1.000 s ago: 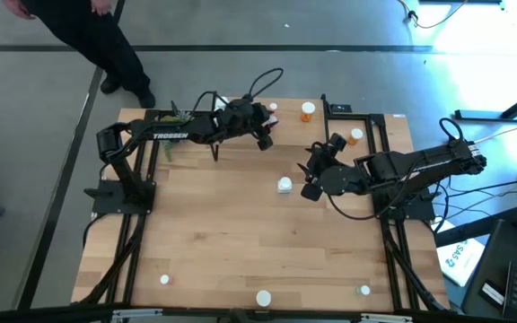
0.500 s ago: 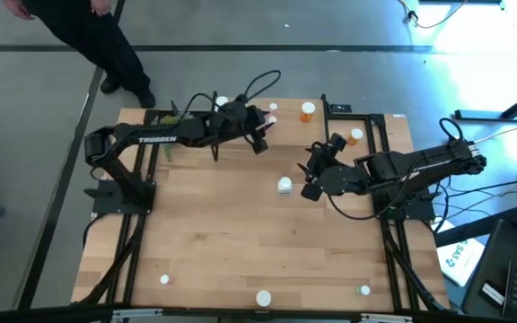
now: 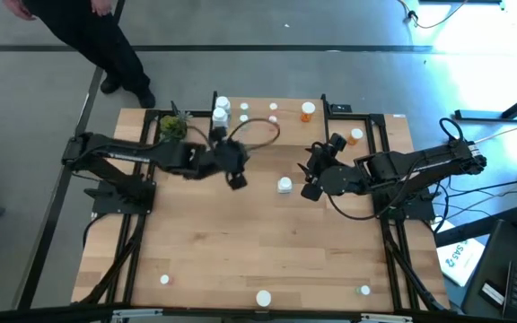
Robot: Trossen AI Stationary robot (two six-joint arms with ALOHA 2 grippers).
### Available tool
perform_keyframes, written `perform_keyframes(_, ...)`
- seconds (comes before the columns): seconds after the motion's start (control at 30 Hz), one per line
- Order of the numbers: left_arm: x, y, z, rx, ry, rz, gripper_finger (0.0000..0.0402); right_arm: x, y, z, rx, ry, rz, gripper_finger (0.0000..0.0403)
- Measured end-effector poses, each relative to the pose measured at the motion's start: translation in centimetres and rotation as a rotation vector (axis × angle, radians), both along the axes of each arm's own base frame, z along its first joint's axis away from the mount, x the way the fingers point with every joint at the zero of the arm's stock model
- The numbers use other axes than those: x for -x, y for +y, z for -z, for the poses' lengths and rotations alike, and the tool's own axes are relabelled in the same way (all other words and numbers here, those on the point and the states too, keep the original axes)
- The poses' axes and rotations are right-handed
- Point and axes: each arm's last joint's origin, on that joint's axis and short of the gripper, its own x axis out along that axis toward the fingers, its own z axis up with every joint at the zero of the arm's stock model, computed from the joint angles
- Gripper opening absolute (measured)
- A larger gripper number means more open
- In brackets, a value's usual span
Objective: Pick and place medicine bottles onto shelf by color
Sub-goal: Put the pink pill bottle on the shelf aligned with the other pink pill bottles
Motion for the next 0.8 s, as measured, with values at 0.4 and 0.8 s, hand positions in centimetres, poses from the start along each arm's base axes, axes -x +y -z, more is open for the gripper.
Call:
perform_keyframes(0.4, 3.8, -8.0, 1.5, 0.264, 0.103, 0.026, 0.0157, -0.1, 0.2, 0.1, -0.069, 0.011, -0.067, 0.022)
perform_keyframes(0.8, 6.6, -13.8, 2.1, 0.583, 0.256, 0.219, 0.0157, -0.2, 0.7, 0.3, -0.173, 0.054, -0.202, 0.022)
